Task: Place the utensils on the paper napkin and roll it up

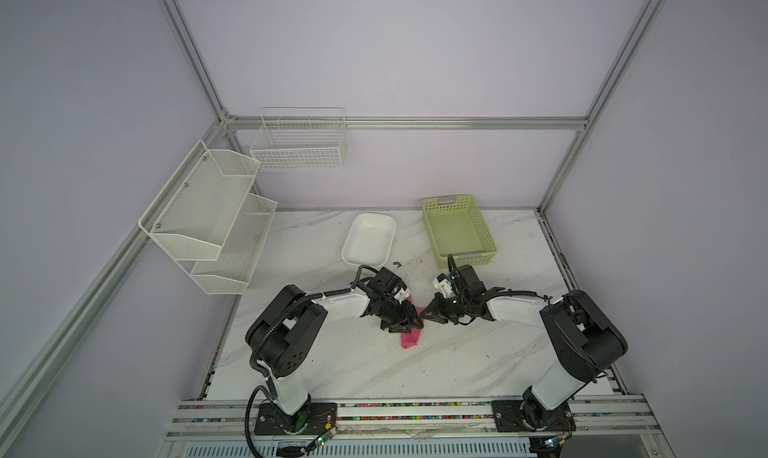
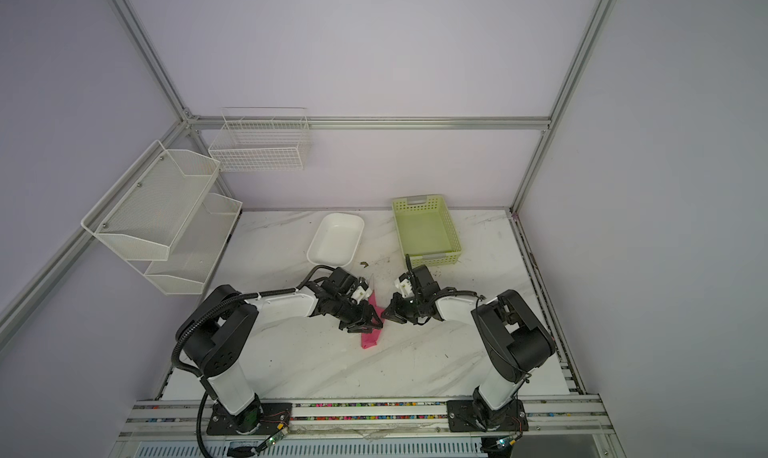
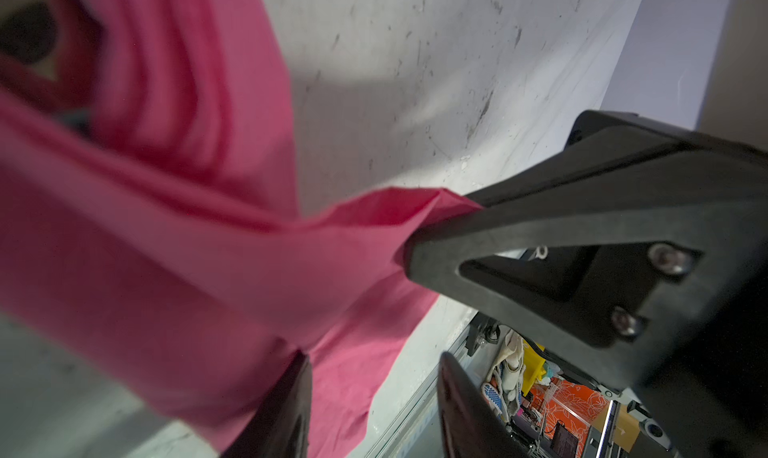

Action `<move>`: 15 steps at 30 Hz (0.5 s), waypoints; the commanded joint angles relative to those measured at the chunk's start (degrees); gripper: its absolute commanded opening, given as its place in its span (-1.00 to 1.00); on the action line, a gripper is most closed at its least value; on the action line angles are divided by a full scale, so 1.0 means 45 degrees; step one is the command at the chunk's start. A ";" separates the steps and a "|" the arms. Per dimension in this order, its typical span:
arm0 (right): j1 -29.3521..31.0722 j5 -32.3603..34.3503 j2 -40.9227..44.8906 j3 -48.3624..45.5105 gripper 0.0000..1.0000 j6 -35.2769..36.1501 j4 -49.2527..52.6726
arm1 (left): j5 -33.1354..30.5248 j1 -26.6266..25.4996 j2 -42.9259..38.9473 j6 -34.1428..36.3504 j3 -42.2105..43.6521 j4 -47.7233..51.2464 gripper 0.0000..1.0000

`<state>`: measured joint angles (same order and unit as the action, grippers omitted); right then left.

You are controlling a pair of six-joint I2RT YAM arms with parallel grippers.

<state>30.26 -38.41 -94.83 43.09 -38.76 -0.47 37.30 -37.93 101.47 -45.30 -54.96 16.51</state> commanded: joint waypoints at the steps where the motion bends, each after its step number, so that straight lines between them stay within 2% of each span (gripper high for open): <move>1: 0.0008 0.1106 0.0009 -0.0217 -1.00 0.0378 0.0933 | -0.0569 -0.0154 0.0149 0.0087 0.0782 0.0268 -0.02; 8: -0.0006 0.2235 -0.0063 -0.0141 -1.00 0.0818 0.1965 | -0.0564 -0.0111 0.0085 -0.0137 0.1282 0.0008 -0.02; 15: -0.0003 0.2421 -0.0139 -0.0182 -1.00 0.0957 0.2151 | -0.0639 -0.0018 -0.0128 -0.0246 0.1827 -0.0017 -0.10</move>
<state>30.81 -32.32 -94.85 42.63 -35.79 5.10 38.63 -38.02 100.40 -45.93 -50.54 9.87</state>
